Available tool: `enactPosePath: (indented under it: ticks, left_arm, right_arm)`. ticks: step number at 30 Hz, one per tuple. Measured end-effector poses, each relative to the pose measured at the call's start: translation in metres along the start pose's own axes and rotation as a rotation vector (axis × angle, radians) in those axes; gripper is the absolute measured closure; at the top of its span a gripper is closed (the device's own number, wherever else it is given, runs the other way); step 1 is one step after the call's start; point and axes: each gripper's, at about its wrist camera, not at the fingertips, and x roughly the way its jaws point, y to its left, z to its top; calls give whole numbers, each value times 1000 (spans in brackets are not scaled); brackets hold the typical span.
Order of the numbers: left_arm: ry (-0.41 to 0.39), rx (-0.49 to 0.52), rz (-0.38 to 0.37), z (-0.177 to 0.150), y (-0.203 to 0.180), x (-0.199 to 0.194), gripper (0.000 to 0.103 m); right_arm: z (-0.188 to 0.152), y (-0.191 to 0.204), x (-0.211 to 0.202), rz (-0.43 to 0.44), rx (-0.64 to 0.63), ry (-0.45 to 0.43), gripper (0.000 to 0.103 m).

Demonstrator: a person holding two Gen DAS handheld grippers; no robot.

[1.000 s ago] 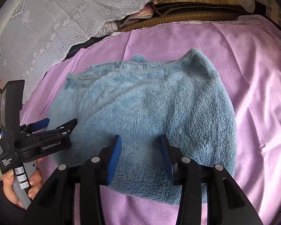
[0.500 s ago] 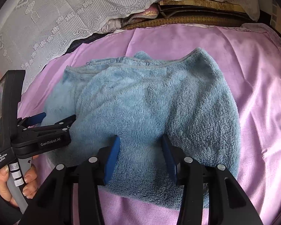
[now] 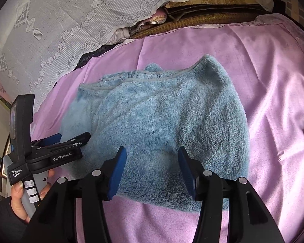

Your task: Fold small clothes

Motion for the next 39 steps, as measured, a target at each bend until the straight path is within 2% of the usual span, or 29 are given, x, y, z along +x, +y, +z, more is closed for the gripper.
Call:
enactPosePath:
  ticks: [4, 10, 16, 18, 20, 24, 29, 34, 39]
  left_arm:
    - [-35, 9, -1, -5, 0, -20, 4]
    - [-80, 74, 21, -7, -19, -35, 4]
    - [-47, 79, 53, -8, -30, -21, 4]
    - [-34, 84, 66, -10, -32, -14, 4]
    - [-21, 78, 69, -13, -33, -8, 4]
    - [-17, 69, 66, -14, -31, -1, 4]
    - [-14, 67, 77, -11, -33, -5, 4]
    - [-61, 99, 117, 1, -40, -14, 4]
    - [-34, 102, 135, 0, -47, 0, 4]
  right_arm:
    - [-8, -15, -19, 8, 51, -31, 49]
    - [-28, -55, -42, 22, 211, -90, 45]
    - [-46, -87, -51, 26, 344, -118, 43]
    - [-55, -98, -47, 70, 399, -93, 38]
    - [-62, -104, -39, 108, 444, -61, 37]
    - [-72, -111, -30, 150, 500, -67, 36]
    - [-67, -112, -17, 189, 510, -93, 35]
    - [-54, -119, -1, 212, 520, -126, 35]
    - [-42, -113, 13, 192, 457, -127, 35]
